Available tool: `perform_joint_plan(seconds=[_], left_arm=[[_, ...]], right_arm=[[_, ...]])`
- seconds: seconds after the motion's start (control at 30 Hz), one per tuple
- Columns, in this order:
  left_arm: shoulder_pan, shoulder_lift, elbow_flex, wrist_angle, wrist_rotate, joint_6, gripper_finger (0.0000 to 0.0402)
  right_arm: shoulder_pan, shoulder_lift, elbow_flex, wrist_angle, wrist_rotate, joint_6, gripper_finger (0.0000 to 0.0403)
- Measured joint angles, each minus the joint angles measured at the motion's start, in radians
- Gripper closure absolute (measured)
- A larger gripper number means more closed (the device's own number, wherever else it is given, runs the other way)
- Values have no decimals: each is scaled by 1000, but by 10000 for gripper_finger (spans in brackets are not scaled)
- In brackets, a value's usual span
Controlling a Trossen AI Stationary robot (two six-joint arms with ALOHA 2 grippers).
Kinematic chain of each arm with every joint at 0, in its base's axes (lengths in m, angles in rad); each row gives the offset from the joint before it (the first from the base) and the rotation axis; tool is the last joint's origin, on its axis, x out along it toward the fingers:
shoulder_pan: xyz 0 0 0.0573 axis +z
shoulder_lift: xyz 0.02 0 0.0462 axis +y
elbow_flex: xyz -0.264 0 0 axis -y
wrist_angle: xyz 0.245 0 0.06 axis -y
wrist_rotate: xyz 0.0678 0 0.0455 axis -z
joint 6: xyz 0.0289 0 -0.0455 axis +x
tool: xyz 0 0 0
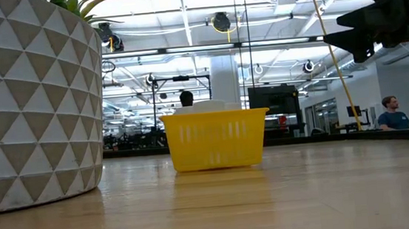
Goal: Pick and place pill bottles into a basket
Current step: Return to Home Position
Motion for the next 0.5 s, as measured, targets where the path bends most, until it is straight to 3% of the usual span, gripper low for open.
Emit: perform_joint_plan(seconds=[0.23,0.5], left_arm=[[0,0,0,-1,65,9,92],[0,1,0,-15,51,39,92]], right_arm=[[0,5,-2,-14,-3,5,152],[1,11,-3,-18,-56,16,152]])
